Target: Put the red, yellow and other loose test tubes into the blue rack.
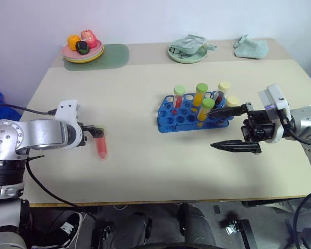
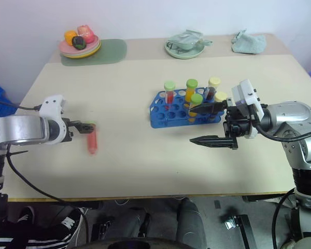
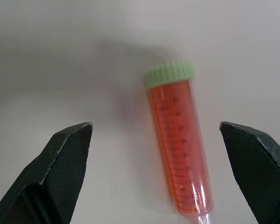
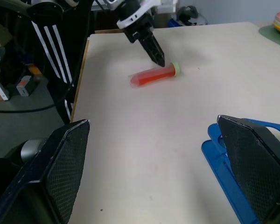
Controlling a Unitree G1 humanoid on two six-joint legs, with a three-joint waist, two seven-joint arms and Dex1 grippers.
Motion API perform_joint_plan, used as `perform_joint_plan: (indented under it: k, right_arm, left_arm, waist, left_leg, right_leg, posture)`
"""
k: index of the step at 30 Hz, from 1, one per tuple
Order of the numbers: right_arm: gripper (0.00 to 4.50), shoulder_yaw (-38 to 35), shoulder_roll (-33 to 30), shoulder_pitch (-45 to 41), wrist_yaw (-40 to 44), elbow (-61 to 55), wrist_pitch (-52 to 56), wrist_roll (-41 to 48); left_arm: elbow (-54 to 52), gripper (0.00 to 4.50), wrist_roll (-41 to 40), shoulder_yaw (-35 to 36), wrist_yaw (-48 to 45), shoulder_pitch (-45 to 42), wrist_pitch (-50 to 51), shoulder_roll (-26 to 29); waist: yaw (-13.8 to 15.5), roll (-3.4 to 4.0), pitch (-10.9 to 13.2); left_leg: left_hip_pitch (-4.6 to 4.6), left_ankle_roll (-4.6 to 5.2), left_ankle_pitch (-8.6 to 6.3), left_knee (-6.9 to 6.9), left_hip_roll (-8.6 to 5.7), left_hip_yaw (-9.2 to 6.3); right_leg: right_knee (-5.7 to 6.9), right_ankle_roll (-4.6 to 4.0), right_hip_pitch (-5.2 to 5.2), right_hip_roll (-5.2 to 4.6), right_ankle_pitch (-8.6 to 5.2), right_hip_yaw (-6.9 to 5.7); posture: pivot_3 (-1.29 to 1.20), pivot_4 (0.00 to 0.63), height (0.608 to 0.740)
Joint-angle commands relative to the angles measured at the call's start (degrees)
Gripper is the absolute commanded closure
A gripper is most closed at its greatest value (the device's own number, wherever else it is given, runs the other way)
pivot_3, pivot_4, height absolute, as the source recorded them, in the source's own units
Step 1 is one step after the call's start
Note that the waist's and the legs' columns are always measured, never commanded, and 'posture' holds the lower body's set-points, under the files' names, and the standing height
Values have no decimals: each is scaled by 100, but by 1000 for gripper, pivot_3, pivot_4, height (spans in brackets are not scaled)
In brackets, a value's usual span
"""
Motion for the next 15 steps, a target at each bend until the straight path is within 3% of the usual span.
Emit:
perform_joint_plan:
  k: [1,15]
  right_arm:
    - [54,-148,-11,-32,-44,-206,-52,58]
    - [54,-189,-37,136,-164,-332,-96,17]
  left_arm:
    - [329,0,-97,-48,145,-301,-15,22]
    - [1167,0,-97,-19,765,-791,168,-819]
  waist:
    - [-3,0,0]
    - [-19,0,0]
  left_leg:
    - [2,-1,0,0,0,0]
    - [12,-3,1,-2,2,4]
  right_leg:
    - [0,0,0,0,0,0]
    - [0,0,1,3,0,4]
  posture:
    - [0,150,740]
    - [0,150,740]
